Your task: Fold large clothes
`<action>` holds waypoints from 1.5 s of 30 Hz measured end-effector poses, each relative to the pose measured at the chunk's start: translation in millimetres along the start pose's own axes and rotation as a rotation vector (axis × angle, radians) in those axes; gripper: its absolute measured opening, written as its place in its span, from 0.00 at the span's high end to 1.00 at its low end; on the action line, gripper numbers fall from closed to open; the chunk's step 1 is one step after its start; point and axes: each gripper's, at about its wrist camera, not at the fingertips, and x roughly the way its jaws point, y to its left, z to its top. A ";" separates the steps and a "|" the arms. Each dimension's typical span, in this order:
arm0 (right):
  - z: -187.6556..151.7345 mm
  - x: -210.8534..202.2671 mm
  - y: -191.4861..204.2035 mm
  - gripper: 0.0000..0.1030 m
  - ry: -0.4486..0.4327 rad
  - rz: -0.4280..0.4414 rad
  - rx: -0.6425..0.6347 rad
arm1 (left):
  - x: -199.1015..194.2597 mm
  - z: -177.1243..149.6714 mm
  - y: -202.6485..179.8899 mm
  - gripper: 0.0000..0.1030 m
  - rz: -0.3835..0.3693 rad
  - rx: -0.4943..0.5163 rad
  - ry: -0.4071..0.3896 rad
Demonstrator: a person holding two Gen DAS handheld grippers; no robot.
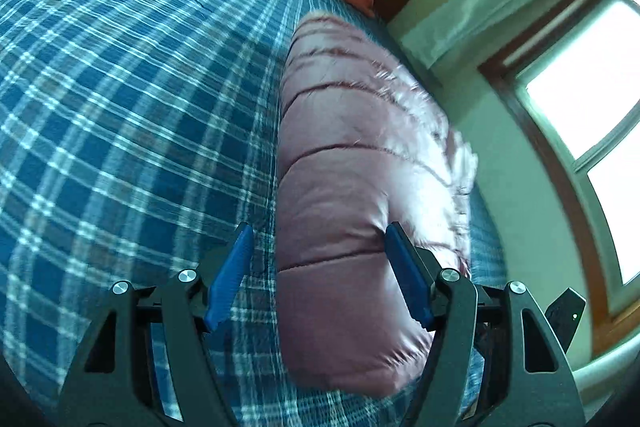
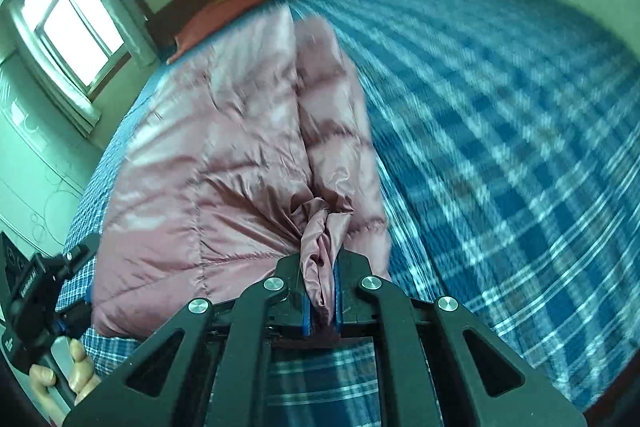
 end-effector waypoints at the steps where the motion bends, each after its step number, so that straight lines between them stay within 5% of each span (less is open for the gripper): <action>1: -2.1 5.4 -3.2 0.93 0.007 0.004 0.007 | 9.0 -1.7 -2.8 0.32 0.024 0.025 0.013; 5: -9.6 26.4 -18.4 0.93 0.013 0.059 0.050 | 40.4 -7.8 -1.1 0.33 0.101 0.073 0.072; 9: -3.9 26.2 -24.8 0.94 0.028 0.108 0.077 | 42.1 -3.4 1.7 0.37 0.088 0.067 0.095; 13: 11.4 6.8 -18.7 0.79 0.044 0.071 0.022 | 15.5 7.9 0.3 0.38 0.067 0.077 0.051; 17: 36.2 -22.3 -1.6 0.52 -0.064 -0.008 -0.033 | 2.3 27.1 2.7 0.36 0.007 0.034 -0.006; 23: 68.5 -2.1 22.8 0.53 -0.084 0.055 -0.072 | 31.5 42.0 -14.0 0.36 0.026 0.063 0.015; 26: 68.1 26.0 22.8 0.71 -0.019 0.052 -0.087 | 45.1 36.7 -21.6 0.36 0.094 0.104 0.048; 32: 63.1 64.0 6.0 0.76 0.049 0.076 -0.021 | 74.6 32.3 -14.8 0.37 0.132 0.116 0.113; 35: 74.2 56.4 6.9 0.76 0.084 0.087 -0.012 | 62.7 41.2 -18.3 0.39 0.138 0.145 0.115; 38: 101.8 35.4 13.0 0.70 0.039 0.099 -0.044 | 44.5 63.1 -23.8 0.40 0.123 0.172 0.026; 41: 131.4 25.1 25.5 0.47 -0.047 0.110 -0.075 | 49.6 82.7 -26.2 0.40 0.083 0.157 0.019; 45: 165.9 46.6 36.9 0.53 -0.090 0.117 -0.078 | 70.0 99.1 -29.3 0.40 0.078 0.102 0.022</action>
